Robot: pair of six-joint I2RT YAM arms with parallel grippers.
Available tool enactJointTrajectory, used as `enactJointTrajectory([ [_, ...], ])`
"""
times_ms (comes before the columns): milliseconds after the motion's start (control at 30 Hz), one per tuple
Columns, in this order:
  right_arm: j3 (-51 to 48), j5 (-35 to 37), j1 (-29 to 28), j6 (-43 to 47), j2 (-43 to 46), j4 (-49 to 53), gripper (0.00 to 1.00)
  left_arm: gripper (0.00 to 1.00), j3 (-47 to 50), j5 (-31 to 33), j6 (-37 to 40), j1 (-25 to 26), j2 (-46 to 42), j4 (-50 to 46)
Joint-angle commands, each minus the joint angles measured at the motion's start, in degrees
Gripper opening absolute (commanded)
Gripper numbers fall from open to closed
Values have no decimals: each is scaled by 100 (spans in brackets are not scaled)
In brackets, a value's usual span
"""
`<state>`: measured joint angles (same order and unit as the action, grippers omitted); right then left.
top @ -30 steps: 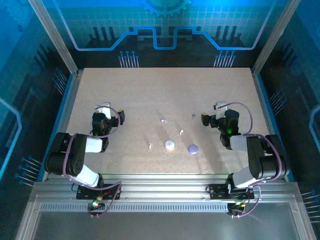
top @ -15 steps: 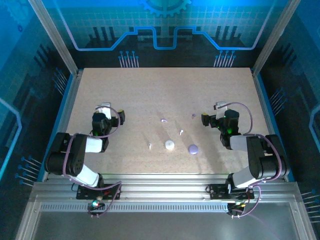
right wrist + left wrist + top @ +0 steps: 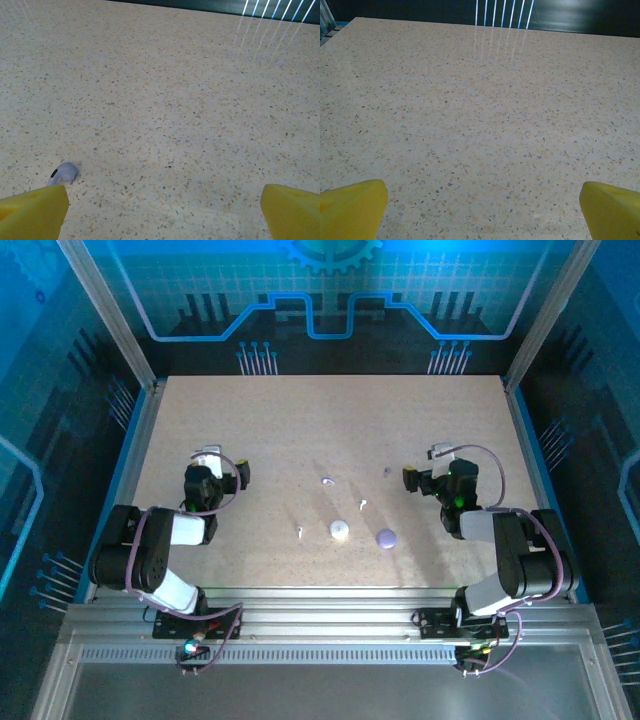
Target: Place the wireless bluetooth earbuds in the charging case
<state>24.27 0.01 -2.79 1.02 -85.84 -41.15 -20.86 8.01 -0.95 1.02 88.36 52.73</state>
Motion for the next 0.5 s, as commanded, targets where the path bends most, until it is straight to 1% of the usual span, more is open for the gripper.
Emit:
enactJointTrajectory([
  [0, 401, 25, 19, -34, 242, 614, 100, 99, -69, -133, 113, 3, -107, -6],
  [67, 699, -5, 23, -37, 481, 1314, 100, 99, -93, -115, 112, 4, -368, -270],
  [133, 910, -63, 15, -80, 770, 1893, 100, 99, -281, -79, 163, 48, -685, -898],
  [200, 1143, 77, 20, -492, 1043, 2493, 100, 99, -563, 227, 279, 211, -919, -1575],
  [267, 1534, -28, 29, -866, 1231, 3386, 100, 99, -798, 479, 358, 379, -1141, -1968],
  [300, 1787, -139, 33, -937, 1287, 3877, 100, 99, -902, 481, 356, 434, -1268, -2089],
  [367, 2268, -142, 19, -1216, 1317, 4800, 100, 98, -1228, 392, 272, 523, -1509, -2621],
  [467, 3038, -324, -21, -1315, 1372, 6189, 100, 92, -2126, 124, 161, 760, -1723, -4148],
])
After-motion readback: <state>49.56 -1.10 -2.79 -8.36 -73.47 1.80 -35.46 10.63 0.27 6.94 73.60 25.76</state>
